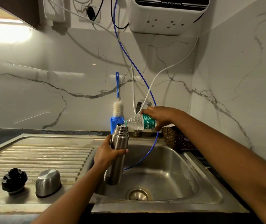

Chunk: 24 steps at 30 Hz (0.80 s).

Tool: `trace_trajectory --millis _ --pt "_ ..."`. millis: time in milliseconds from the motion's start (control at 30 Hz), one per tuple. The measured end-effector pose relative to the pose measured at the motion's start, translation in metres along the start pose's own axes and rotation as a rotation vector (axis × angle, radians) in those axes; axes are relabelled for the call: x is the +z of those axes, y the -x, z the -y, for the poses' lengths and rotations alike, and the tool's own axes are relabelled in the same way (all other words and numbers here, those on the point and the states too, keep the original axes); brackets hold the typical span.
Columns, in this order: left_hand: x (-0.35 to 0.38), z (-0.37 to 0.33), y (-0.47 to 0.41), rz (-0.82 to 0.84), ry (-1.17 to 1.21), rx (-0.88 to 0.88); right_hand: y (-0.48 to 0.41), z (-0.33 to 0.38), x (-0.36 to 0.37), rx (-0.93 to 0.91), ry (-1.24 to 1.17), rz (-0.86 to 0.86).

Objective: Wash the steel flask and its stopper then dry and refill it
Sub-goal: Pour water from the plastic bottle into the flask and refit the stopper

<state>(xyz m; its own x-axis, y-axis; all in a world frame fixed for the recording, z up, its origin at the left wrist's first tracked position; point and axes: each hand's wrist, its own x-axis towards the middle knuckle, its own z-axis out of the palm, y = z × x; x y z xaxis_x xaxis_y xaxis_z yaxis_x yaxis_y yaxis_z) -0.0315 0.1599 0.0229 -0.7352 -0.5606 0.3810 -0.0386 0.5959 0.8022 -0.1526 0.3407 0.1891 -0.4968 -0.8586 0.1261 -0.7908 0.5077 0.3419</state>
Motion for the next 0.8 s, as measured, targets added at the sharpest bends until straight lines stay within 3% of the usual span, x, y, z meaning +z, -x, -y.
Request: trace_trajectory --millis 800 --pt "-0.0018 0.0002 0.0004 0.016 0.007 0.002 0.0017 0.004 -0.0045 0.007 0.064 -0.013"
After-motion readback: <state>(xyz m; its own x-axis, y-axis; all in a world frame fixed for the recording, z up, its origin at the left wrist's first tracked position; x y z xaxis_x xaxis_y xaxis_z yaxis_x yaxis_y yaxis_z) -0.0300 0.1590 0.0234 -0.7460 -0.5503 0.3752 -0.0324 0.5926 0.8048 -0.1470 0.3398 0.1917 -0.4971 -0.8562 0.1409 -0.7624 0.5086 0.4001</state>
